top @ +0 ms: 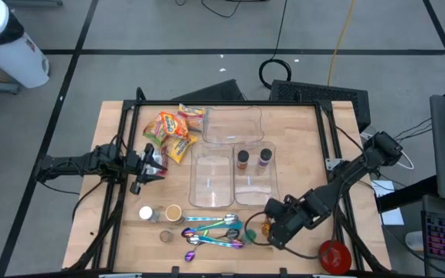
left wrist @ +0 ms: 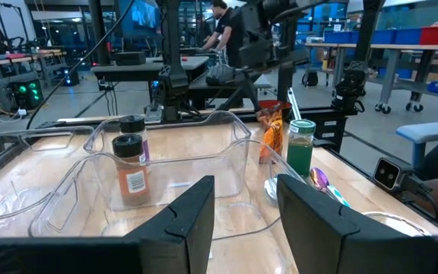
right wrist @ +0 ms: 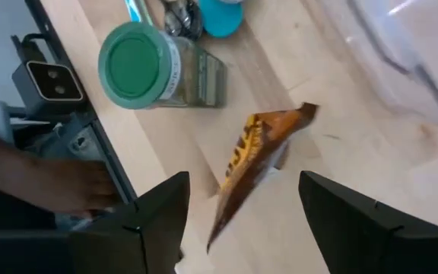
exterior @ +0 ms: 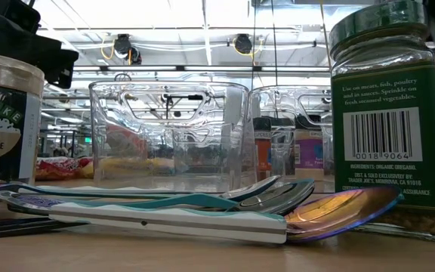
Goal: Pick & Place Food Item
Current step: Put the orange seasoning pack into the bottom right transparent bin
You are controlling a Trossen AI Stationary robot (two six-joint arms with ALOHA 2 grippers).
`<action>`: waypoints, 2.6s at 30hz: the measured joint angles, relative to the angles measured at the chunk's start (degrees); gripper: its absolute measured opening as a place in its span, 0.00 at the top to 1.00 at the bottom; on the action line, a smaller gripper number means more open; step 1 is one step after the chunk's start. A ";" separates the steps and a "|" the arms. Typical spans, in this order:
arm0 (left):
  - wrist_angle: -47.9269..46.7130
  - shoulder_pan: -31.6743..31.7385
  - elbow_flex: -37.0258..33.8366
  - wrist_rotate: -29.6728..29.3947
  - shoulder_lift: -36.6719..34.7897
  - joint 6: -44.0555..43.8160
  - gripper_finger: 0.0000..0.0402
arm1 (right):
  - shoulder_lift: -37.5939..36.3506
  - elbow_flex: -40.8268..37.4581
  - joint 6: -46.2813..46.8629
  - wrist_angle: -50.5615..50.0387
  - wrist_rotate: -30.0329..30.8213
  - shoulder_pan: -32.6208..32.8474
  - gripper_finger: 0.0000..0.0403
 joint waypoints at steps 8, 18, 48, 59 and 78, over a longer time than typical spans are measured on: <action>0.00 0.00 0.00 0.00 0.00 0.00 0.62 | 0.08 -1.48 0.38 -0.30 -0.65 -0.65 0.53; 0.00 -0.01 0.01 0.00 0.00 0.00 0.62 | 0.07 -1.48 -2.84 -0.28 -0.68 -0.64 0.81; 0.00 -0.02 0.00 0.00 0.00 0.00 0.62 | -18.15 -1.48 -22.95 6.28 20.24 0.17 1.00; 0.00 0.00 0.02 0.00 0.00 0.00 0.62 | -18.12 -4.54 -25.67 9.12 29.32 -7.84 1.00; 0.02 -0.02 0.00 0.00 0.00 0.00 0.62 | -18.07 -10.86 -26.86 6.92 29.62 -18.76 1.00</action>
